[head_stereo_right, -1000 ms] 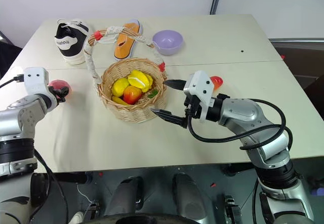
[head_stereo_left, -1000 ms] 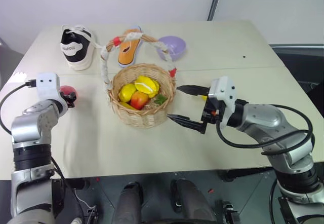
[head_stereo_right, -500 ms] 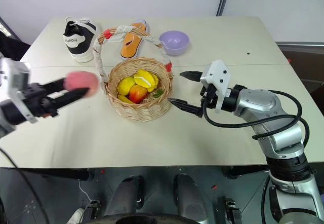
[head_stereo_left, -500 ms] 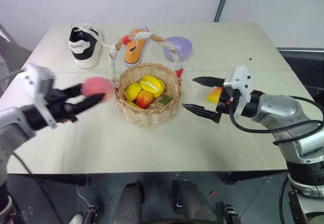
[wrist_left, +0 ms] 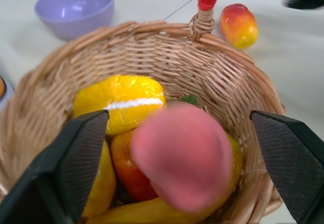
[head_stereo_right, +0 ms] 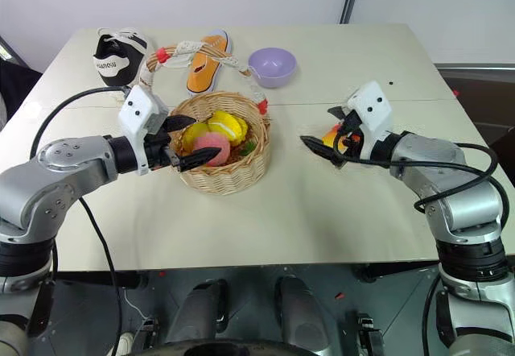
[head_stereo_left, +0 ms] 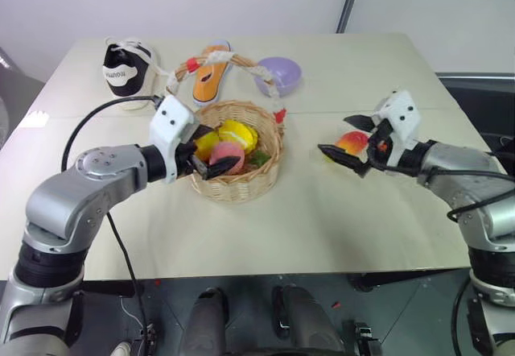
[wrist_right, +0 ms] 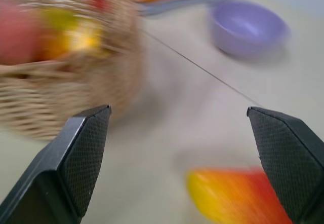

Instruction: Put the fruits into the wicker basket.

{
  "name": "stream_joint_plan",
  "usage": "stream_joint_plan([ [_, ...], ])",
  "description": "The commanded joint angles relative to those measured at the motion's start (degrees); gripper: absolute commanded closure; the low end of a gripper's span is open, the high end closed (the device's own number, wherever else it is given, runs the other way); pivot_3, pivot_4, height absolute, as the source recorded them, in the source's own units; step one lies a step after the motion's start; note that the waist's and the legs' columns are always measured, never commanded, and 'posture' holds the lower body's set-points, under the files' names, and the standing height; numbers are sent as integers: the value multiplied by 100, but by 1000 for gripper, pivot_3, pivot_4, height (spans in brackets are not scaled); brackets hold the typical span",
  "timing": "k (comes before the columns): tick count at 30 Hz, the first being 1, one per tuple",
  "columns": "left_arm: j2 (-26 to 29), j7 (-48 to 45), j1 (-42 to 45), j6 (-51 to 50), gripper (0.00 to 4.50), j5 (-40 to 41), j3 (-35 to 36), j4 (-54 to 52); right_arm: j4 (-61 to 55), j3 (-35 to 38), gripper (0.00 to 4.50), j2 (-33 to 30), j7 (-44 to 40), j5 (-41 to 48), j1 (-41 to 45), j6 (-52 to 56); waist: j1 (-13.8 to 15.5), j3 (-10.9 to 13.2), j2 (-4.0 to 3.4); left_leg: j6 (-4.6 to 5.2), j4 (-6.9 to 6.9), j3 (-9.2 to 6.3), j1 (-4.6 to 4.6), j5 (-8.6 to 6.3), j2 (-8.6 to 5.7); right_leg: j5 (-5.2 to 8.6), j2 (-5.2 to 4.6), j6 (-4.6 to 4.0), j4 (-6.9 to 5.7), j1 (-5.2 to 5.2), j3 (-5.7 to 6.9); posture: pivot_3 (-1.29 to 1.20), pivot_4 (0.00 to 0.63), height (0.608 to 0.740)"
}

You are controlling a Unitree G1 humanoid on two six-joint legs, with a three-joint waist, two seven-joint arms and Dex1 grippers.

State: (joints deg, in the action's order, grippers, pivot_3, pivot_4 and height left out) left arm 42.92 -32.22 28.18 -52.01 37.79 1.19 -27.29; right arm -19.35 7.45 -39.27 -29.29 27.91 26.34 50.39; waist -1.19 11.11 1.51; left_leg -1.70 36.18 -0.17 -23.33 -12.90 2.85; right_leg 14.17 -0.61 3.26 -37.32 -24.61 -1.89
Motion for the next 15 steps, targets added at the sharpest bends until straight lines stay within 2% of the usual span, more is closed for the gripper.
stream_joint_plan([
  [1, -28, -448, -336, 544, 24, 140, 492, -51, 245, 948, 0, 882, 1601, -24, 623, 1615, -22, 1, -2, 0, 1, 3, 1, 0, 0, 0, 0, -1, -2, 0, -4, 0, 150, 736],
  [3, -118, -607, -510, 760, 24, 252, 698, -50, 265, 1403, 0, 1375, 2125, -48, 848, 2320, 2, 2, -4, -1, 2, 1, -1, 1, 0, -2, -1, -4, -5, -3, -6, 0, 150, 736],
  [7, -231, -764, -736, 959, 24, 455, 1019, -77, 496, 2084, 0, 1900, 2728, -227, 1200, 3053, 49, 2, -6, -1, 1, 0, -8, 0, -1, -1, -2, -3, 0, -5, 0, 0, 150, 736],
  [10, -278, -804, -818, 983, 24, 569, 1093, -152, 800, 2466, 0, 2168, 2977, -338, 1414, 3267, 45, 2, -6, 0, 1, 2, -11, 0, -4, 1, -6, -5, 7, -4, 0, 0, 150, 736],
  [15, -359, -822, -917, 988, 24, 814, 1144, -310, 1164, 2573, 0, 2407, 3082, -457, 1580, 3258, -10, 0, -10, 0, 0, 1, -9, 0, -3, -1, -4, -2, 6, -4, 0, 0, 150, 736],
])
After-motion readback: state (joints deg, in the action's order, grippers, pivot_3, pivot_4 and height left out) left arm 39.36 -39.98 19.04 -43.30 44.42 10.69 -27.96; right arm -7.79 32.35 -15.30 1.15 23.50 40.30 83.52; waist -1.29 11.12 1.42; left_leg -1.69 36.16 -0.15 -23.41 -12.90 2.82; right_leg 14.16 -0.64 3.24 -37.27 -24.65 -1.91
